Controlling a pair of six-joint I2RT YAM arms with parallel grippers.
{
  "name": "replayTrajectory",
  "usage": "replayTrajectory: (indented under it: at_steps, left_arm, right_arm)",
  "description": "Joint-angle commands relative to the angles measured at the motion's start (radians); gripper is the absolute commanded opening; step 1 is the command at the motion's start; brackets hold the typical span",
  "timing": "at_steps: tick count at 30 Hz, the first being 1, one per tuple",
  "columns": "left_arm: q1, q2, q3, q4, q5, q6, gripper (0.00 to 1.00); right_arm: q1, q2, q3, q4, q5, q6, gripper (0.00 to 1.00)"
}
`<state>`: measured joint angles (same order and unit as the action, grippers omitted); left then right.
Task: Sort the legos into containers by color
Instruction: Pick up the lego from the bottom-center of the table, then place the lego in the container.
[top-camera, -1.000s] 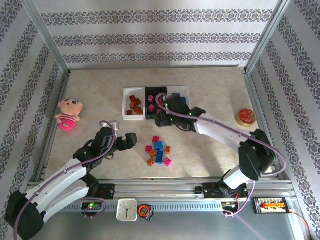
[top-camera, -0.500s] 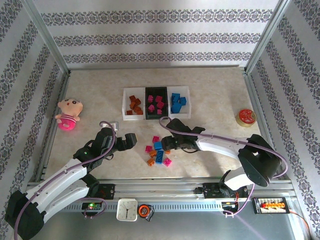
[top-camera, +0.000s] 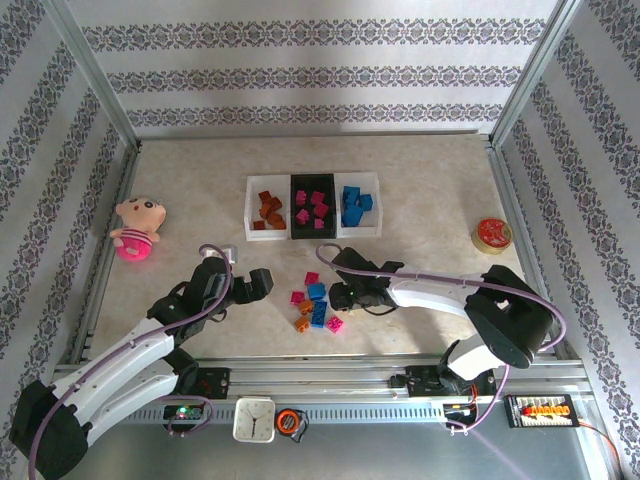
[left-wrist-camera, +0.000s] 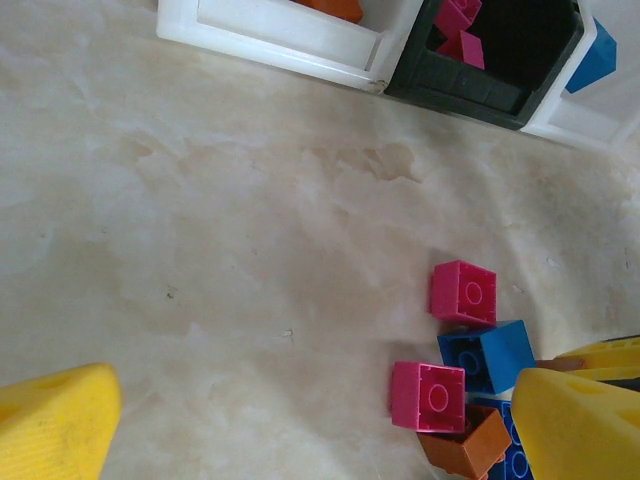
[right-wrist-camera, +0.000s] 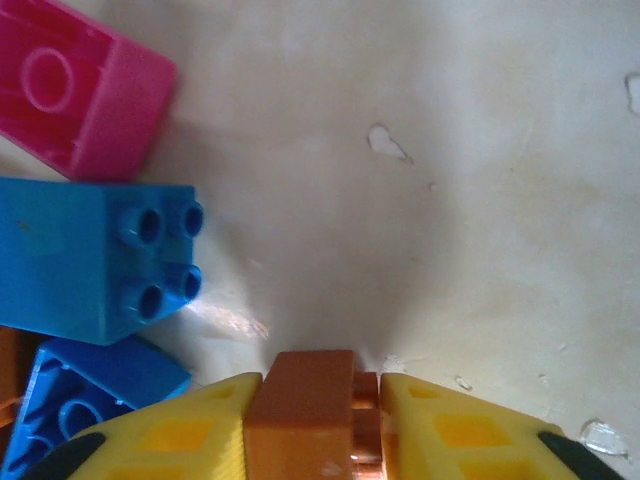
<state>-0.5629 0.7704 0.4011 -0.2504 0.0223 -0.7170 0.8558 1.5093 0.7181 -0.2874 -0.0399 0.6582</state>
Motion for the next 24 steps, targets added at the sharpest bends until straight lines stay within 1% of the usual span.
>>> replayTrajectory:
  at_steps: [1, 5, 8, 10, 12, 14, 18, 24]
  left_arm:
    - [-0.006, -0.009, -0.006, -0.024, -0.016, -0.011, 1.0]
    - [-0.006, -0.011, 0.002, -0.039, -0.021, -0.004, 1.0]
    - [-0.006, -0.018, 0.002, -0.05, -0.028, -0.005, 1.0]
    - [-0.006, -0.024, 0.004, -0.058, -0.037, -0.006, 1.0]
    - [-0.006, -0.031, 0.004, -0.061, -0.047, -0.009, 0.99]
    - [-0.006, -0.037, 0.002, -0.058, -0.047, -0.013, 1.0]
    - [-0.006, -0.037, -0.001, -0.062, -0.038, -0.021, 1.0]
    - [-0.007, -0.051, -0.006, -0.08, -0.024, -0.027, 1.0]
  right_arm:
    - [0.014, -0.006, -0.011, -0.007, 0.013, 0.001, 0.3]
    - [0.012, -0.071, 0.008, -0.028, 0.023, -0.053, 0.21]
    - [0.004, -0.139, 0.065, -0.065, 0.025, -0.123, 0.18]
    - [-0.014, -0.157, 0.113, -0.064, -0.015, -0.161, 0.17]
    - [-0.041, -0.138, 0.184, -0.052, -0.08, -0.195, 0.17]
    - [-0.053, -0.077, 0.269, -0.042, -0.123, -0.23, 0.17]
    - [-0.061, 0.085, 0.469, -0.028, -0.124, -0.287, 0.17]
    - [-0.107, 0.404, 0.798, -0.006, -0.136, -0.278, 0.17]
